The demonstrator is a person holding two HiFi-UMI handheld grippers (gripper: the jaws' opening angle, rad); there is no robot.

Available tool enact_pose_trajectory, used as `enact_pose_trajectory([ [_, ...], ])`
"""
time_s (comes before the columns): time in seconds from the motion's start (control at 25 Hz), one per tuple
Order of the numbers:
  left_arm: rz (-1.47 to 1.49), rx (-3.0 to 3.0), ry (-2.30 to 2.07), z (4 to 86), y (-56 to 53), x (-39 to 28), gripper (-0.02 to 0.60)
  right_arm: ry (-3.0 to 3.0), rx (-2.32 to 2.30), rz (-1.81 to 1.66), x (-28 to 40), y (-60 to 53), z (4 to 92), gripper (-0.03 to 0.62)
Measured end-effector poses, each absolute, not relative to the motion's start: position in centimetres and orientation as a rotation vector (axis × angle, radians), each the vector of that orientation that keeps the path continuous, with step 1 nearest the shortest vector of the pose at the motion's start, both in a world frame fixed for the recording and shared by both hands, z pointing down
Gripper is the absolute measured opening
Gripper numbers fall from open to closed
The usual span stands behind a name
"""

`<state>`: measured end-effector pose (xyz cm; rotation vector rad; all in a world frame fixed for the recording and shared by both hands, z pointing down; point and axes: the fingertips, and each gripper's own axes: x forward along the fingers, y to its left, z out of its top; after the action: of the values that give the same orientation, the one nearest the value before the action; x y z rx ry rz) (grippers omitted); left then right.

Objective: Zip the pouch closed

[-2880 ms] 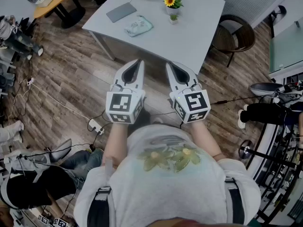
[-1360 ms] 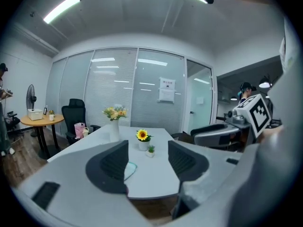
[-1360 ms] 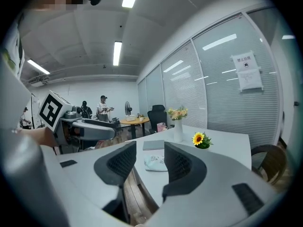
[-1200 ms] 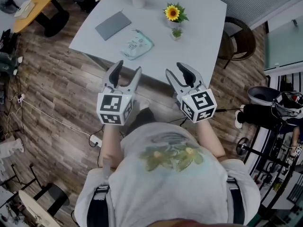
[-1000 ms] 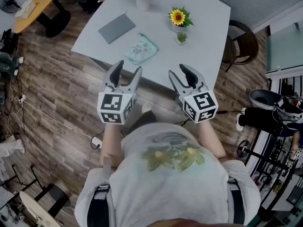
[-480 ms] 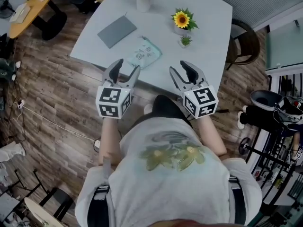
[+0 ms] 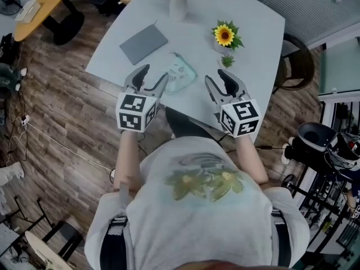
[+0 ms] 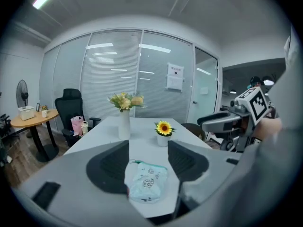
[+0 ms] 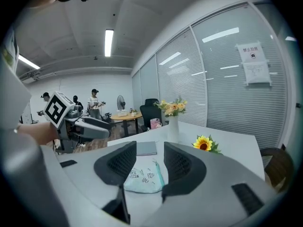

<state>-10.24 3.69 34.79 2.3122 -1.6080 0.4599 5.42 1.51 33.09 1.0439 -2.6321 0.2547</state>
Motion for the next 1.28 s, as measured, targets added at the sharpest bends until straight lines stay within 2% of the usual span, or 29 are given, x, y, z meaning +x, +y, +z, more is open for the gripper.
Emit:
enact_pose_trajectory([
  [0.44,0.742,2.379,-1.397,39.6,-5.5,-10.5,0.241,-2.579,1.084,0.372,3.5,-7.2,36.7,0.176],
  [0.92,0.938,2.327,-1.105,49.5,-12.6,-9.7,0.241,-2.482,1.005,0.502,1.0,-12.3,42.9,0.176],
  [1.28,1.286,2.306,-0.837,57.0,-13.7,-9.2,0.238,-2.450,0.960,0.553,-0.3,-14.1,46.0,0.176],
])
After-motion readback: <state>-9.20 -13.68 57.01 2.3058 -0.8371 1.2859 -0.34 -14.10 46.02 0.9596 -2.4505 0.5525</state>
